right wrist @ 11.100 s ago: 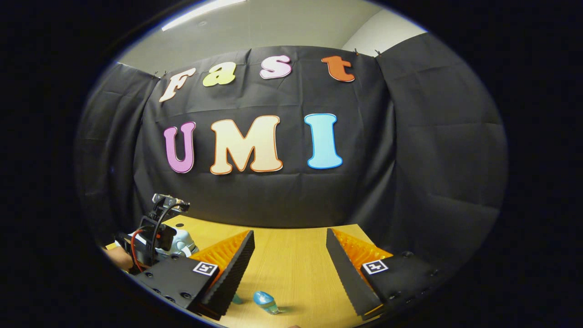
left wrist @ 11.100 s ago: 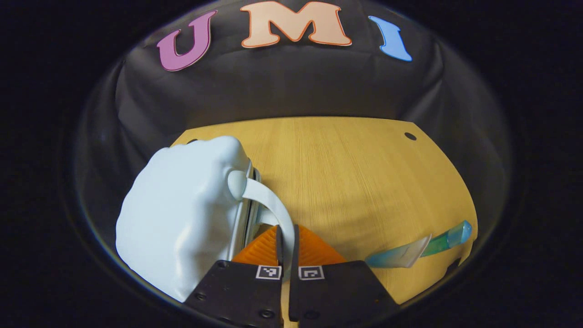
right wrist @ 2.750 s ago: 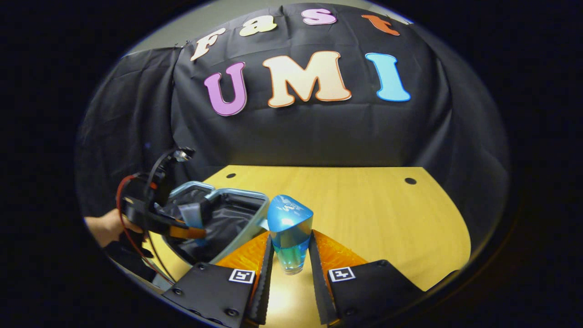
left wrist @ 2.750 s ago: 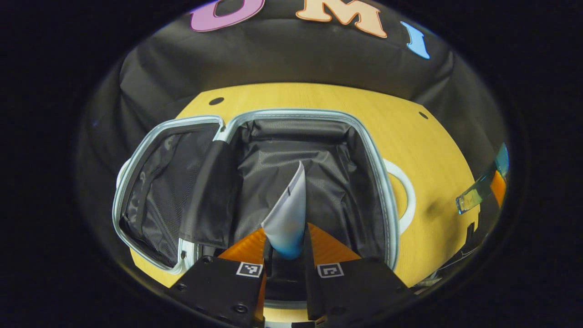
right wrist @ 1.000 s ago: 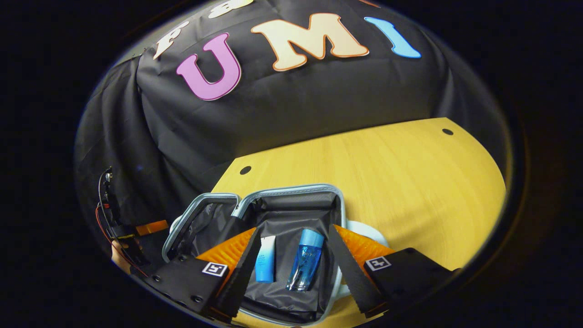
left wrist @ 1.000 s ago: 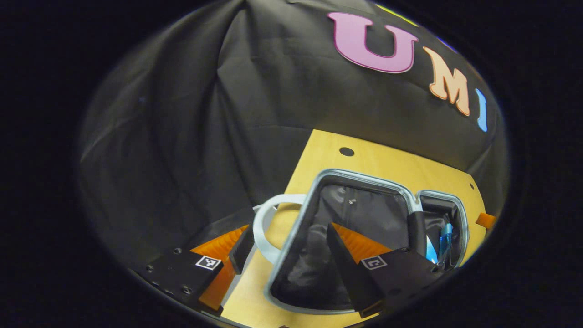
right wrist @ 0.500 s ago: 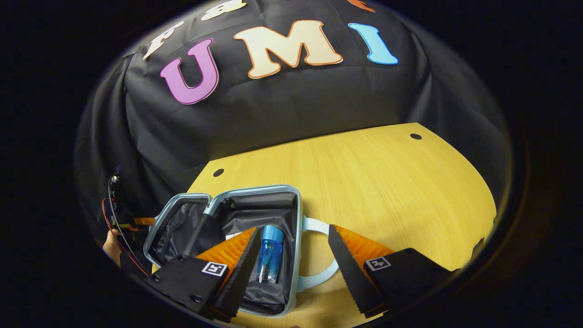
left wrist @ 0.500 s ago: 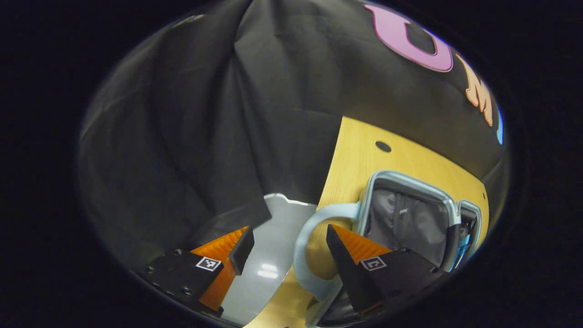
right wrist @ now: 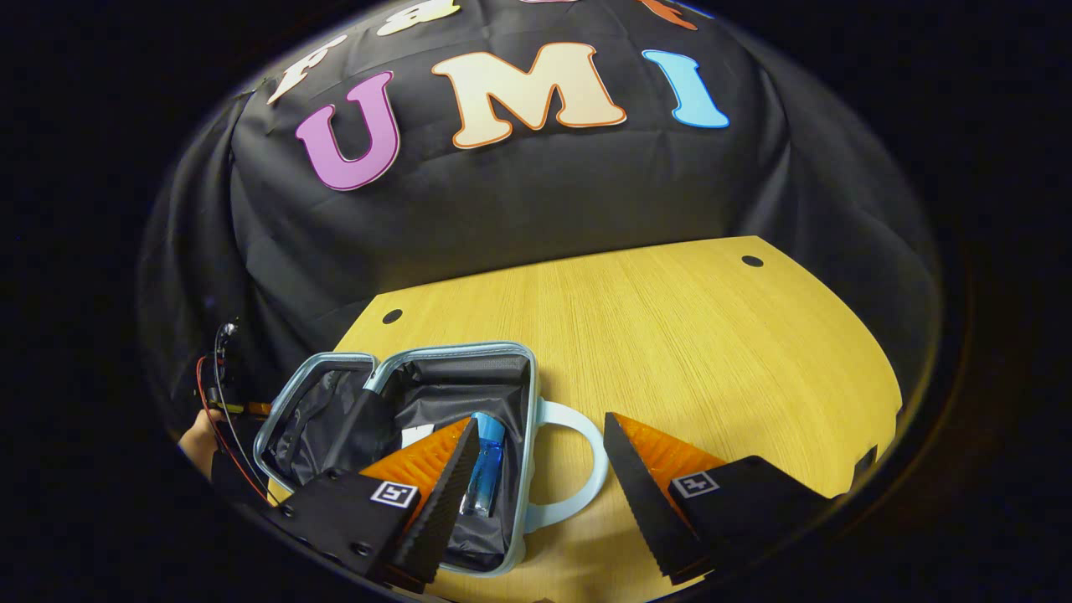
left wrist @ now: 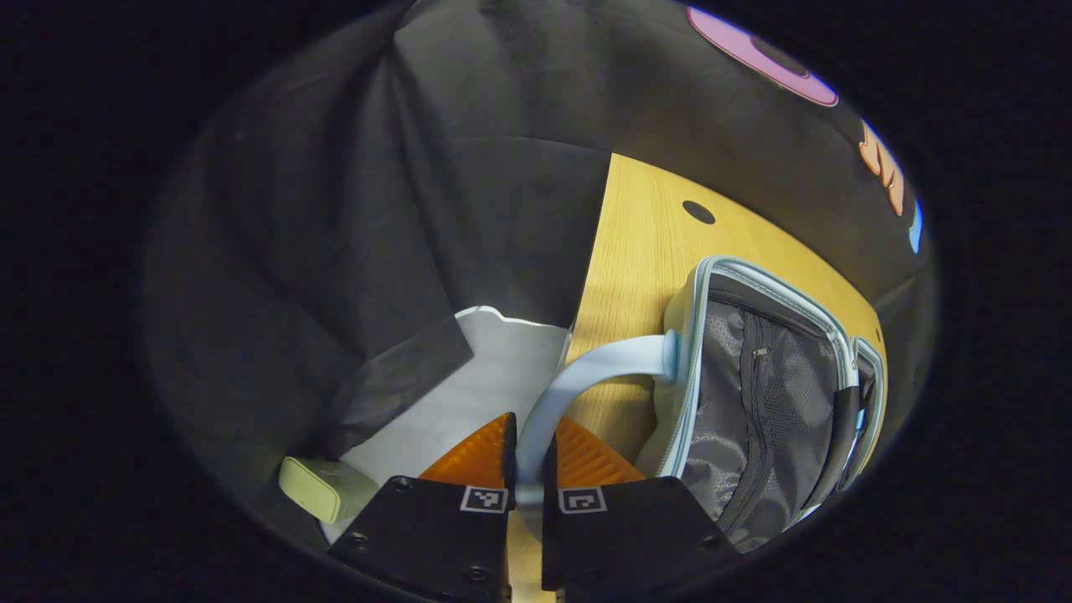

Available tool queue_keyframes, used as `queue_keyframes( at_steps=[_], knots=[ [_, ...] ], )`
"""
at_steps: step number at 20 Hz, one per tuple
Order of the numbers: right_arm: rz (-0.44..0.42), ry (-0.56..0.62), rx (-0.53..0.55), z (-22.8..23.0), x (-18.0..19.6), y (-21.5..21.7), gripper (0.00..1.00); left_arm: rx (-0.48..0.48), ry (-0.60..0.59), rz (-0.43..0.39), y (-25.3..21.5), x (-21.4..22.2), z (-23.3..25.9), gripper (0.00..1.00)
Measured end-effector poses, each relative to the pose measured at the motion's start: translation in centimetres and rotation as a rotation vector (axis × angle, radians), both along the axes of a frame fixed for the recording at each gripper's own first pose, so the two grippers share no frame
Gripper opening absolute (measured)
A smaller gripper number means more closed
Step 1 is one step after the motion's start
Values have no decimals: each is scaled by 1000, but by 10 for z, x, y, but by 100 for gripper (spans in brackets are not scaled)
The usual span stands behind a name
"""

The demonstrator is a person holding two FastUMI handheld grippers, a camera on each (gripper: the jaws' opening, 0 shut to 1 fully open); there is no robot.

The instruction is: First open the suitcase, pack the skin care products into it, and then close the suitcase.

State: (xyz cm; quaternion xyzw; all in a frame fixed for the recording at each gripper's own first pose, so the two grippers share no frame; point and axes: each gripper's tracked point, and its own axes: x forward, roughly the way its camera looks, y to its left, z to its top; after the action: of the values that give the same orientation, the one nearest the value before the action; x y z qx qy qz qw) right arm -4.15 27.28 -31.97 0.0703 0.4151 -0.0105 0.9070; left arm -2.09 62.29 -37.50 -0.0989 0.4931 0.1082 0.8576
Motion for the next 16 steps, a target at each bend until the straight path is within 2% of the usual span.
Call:
queue_keyframes(
  at_steps=[3,6,11,16],
  knots=[
    [17,-23,11,3,-2,-2,94,29,-62,-5,-9,3,30,0],
    [56,-23,37,0,-2,-5,94,81,-157,-23,-18,4,80,0],
    [100,-67,95,10,9,-13,94,95,-251,-52,-61,1,169,0],
    [150,-90,125,20,10,-38,94,179,-335,-154,-127,2,235,0]
  ],
)
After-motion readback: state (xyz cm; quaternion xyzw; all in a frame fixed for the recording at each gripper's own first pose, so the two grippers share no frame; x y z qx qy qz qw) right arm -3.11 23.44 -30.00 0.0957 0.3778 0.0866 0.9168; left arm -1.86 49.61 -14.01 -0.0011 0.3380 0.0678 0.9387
